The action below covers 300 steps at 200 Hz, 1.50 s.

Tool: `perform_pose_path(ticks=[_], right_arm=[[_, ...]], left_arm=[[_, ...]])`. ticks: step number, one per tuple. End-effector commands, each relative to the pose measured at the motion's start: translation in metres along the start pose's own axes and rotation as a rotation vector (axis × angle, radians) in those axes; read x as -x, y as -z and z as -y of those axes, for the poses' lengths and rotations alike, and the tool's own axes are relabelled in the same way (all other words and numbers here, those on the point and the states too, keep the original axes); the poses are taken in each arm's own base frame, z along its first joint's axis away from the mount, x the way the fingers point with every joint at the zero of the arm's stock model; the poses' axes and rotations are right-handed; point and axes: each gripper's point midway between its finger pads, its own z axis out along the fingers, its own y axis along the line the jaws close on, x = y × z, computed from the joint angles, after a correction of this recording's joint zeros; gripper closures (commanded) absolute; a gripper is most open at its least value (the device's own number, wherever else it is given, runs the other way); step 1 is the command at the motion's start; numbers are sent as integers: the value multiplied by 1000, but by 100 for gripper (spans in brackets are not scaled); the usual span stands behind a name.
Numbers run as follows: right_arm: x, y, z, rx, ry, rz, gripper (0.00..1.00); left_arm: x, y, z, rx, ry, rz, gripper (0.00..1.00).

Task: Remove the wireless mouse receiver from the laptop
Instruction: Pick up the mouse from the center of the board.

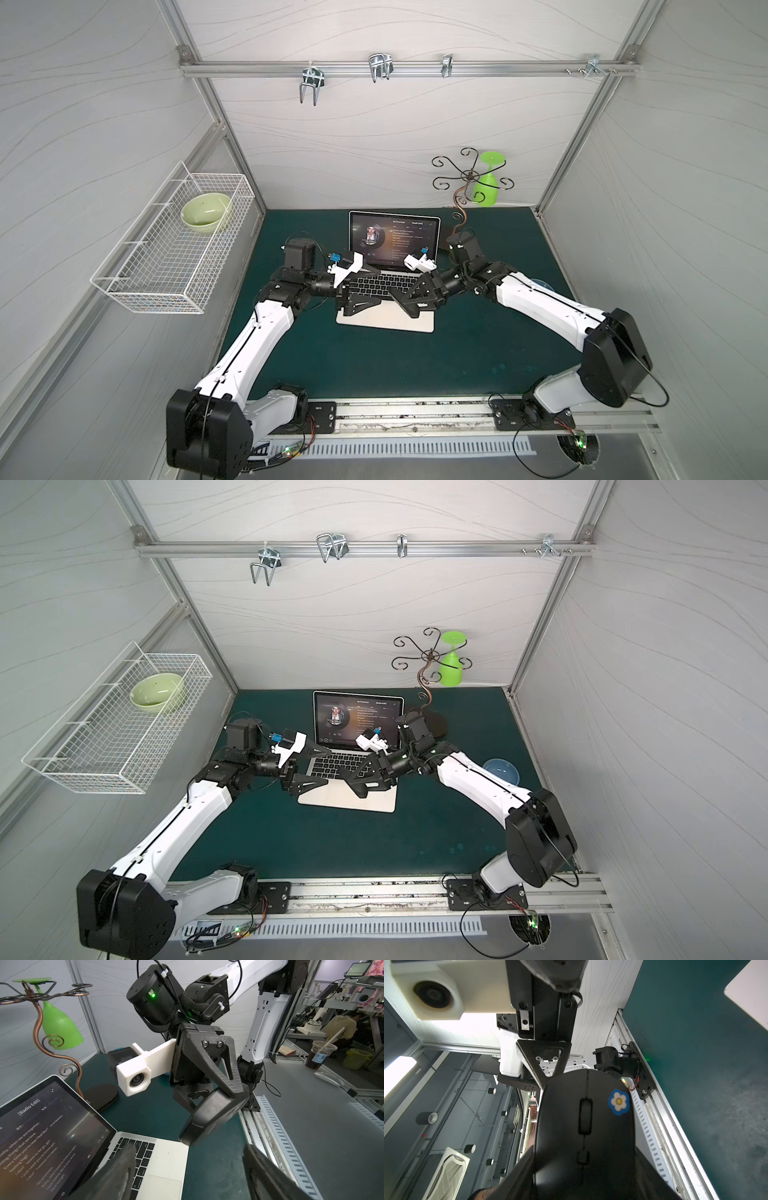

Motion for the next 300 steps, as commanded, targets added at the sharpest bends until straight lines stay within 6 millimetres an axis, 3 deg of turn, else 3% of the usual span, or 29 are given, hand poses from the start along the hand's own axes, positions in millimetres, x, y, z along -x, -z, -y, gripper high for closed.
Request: perform_pose_path(ticks=[1,37,81,153,181,201,225,235,252,277,300], right_arm=[[0,-11,-20,48,67,-51,67],[0,-19,-23,62,70,-74,68],[3,-22,-19,63,55,-81,69],[9,-24,-21,88,48,-84,69],[12,-24,-20,87,44,-80,69],[14,-25,-19,84,37,-77,62],[16,-23,-19,81,39,-68,41],[20,-18,-17,66,33,-45,30],[34,5,-11,7,39,55,18],[50,55,15,-230,58,268,11],[47,86,30,-512,159,371,6]], left_arm=[[19,-3,6,-57,-97,32,20],[18,-7,15,-101,-99,43,30],[16,-8,18,-121,-92,57,51],[14,-12,29,-155,-97,60,51],[13,-12,30,-162,-90,64,70],[13,-12,29,-165,-79,64,100],[12,-13,27,-157,-63,55,100],[11,-14,25,-147,-44,48,100],[11,-15,17,-122,19,37,100],[8,-17,-1,-43,163,1,100],[9,-18,-31,82,378,-4,100]])
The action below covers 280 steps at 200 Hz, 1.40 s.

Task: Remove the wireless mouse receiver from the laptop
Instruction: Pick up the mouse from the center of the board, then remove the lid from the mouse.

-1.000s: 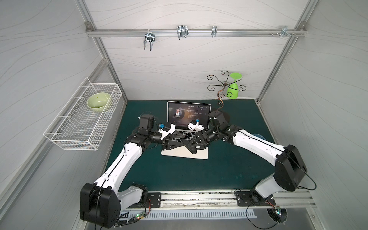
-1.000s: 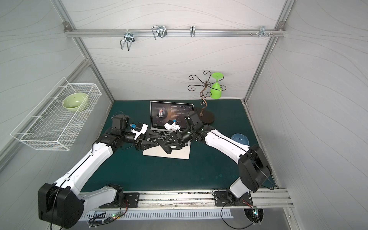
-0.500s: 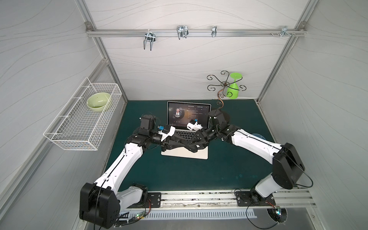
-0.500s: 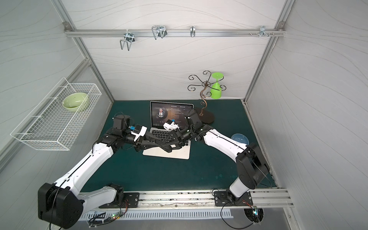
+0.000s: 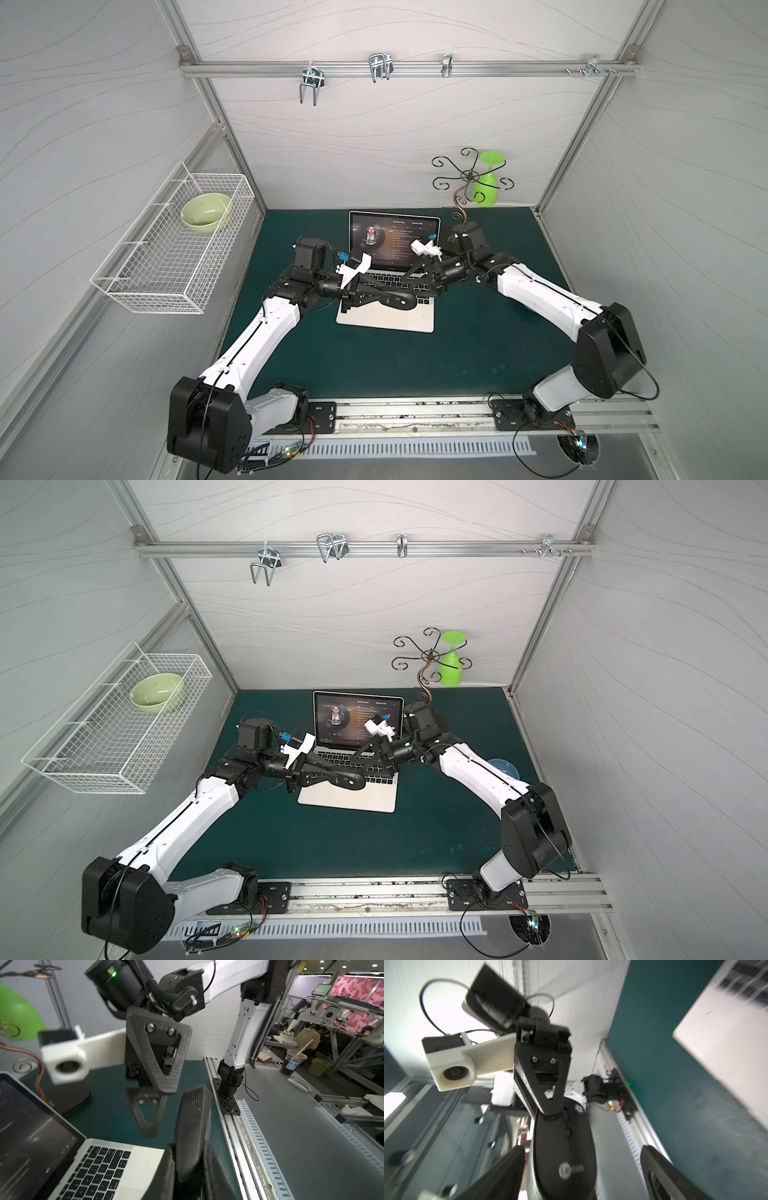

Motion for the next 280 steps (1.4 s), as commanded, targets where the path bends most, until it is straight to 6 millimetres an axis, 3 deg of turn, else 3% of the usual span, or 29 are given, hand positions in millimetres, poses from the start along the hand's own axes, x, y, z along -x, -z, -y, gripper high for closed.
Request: perform_pose_path(ticks=[1,18,45,68,124,174,196,280], right_arm=[[3,33,15,-308,182,132,6],[2,45,22,-407,250,182,4],[-3,54,21,-433,321,244,2],[-8,47,19,-408,282,185,6],[-2,21,12,-373,277,146,18],[5,1,2,-329,268,126,23],[6,-7,6,-331,250,106,27],[9,-14,14,-346,231,109,48]], left_arm=[[18,0,-32,142,207,23,100],[17,3,-62,272,451,17,100],[11,-3,-73,233,754,-25,100],[5,-7,-72,189,872,-45,100],[11,-6,-59,163,854,-36,100],[10,-5,-56,164,848,-38,100],[10,-6,-56,159,851,-37,100],[8,-7,-53,148,859,-40,100]])
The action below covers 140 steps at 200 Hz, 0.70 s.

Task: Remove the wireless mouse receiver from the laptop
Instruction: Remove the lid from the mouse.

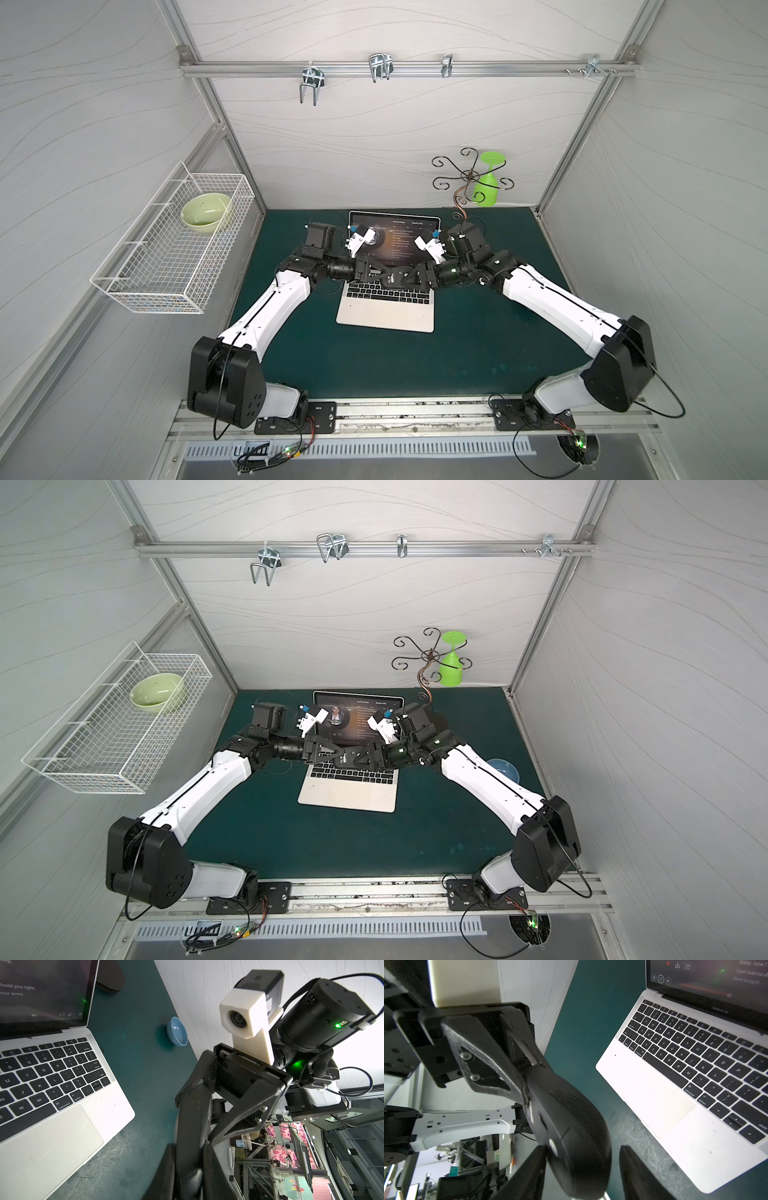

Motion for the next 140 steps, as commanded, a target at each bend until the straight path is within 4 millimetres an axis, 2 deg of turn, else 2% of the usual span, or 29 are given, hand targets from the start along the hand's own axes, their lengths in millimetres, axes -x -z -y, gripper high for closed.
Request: perform_pose_path(ticks=[1,40,68,83,94,102,123,140], right_arm=[[6,-1,-3,-2,11,19,48],[6,1,-3,-5,10,26,61],[6,1,-2,-4,4,33,61],[6,1,-2,5,2,34,56],[7,1,-3,10,-1,36,41],[7,1,-3,10,-4,37,35],[9,7,1,20,-28,56,33],[11,15,3,44,-57,83,36]], left_arm=[[1,3,19,-49,-53,4,100],[1,3,19,-49,-52,2,100],[1,2,17,-48,-47,-2,100],[0,2,17,-49,-42,-5,100],[0,1,16,-51,-41,-6,100],[-1,1,17,-53,-40,-8,100],[0,1,17,-57,-36,-11,100],[-1,0,15,-55,-33,-12,100]])
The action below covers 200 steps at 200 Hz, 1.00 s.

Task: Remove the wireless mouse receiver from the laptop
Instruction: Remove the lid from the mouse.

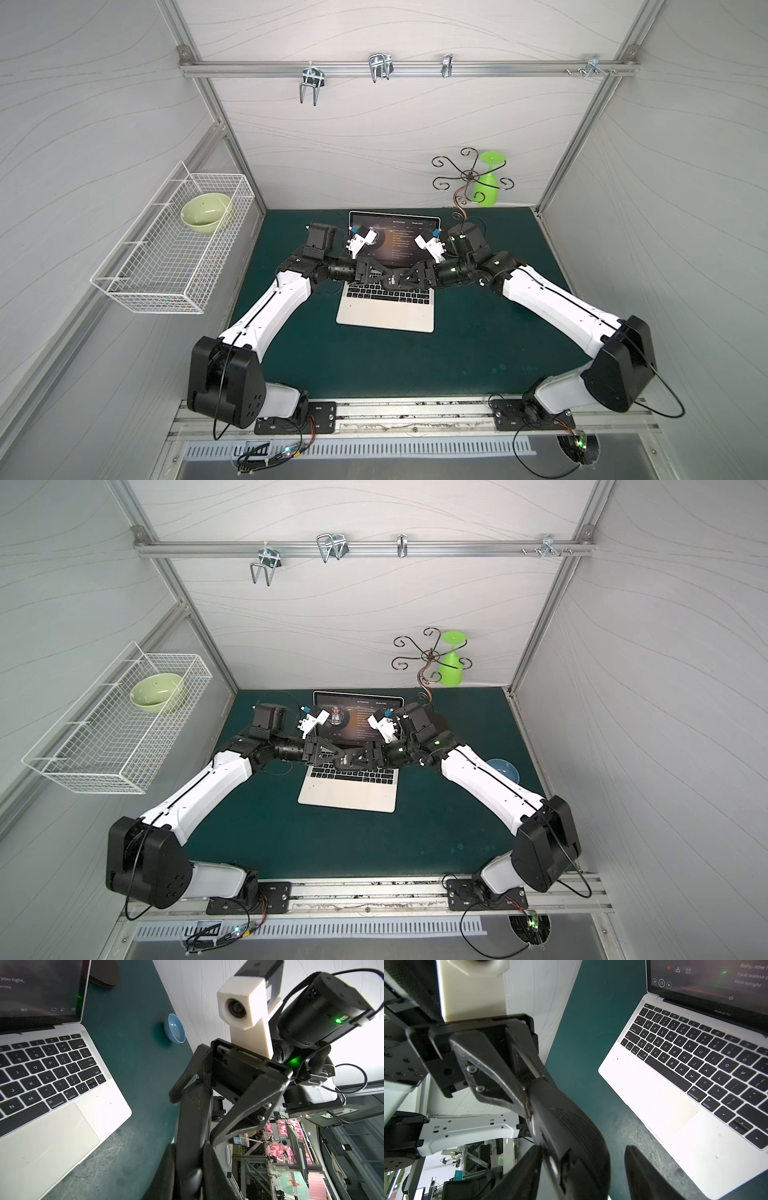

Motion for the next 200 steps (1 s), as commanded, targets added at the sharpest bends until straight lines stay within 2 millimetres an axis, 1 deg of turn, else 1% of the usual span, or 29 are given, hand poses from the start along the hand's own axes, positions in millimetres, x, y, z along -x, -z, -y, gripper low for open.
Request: perform_pose_path(ticks=[1,22,57,73,86,90,97,110,119,143,161,169,178,192,200], right_arm=[[6,14,-1,32,-25,55,36],[6,22,0,43,-39,76,40],[3,25,-5,65,-47,73,44],[3,25,-5,80,-54,74,51],[2,22,-4,93,-66,71,60],[2,21,-3,94,-70,68,61],[2,20,0,90,-75,67,58],[0,20,11,40,-76,70,47],[-4,22,23,-26,-67,76,44],[-26,25,41,-112,-67,51,43],[-51,24,56,-198,-70,-1,43],[-63,23,65,-253,-70,-29,43],[-76,21,73,-299,-69,-59,44],[-98,15,84,-351,-66,-111,44],[-110,11,89,-377,-69,-145,44]], left_arm=[[3,1,13,-38,-36,0,100],[3,1,12,-35,-33,-2,100],[3,1,10,-33,-30,-3,100],[3,0,10,-31,-28,-3,100],[3,0,9,-28,-27,-3,100],[3,0,8,-26,-26,-3,100],[3,0,5,-5,-23,1,100],[3,1,-7,57,-15,10,100],[1,2,-17,111,-7,6,100],[-1,6,-40,211,27,14,100],[0,12,-56,276,67,55,100],[-1,16,-68,322,105,81,100],[-5,19,-79,363,143,99,100],[-15,19,-87,369,171,114,100],[-23,20,-95,392,202,119,100]])
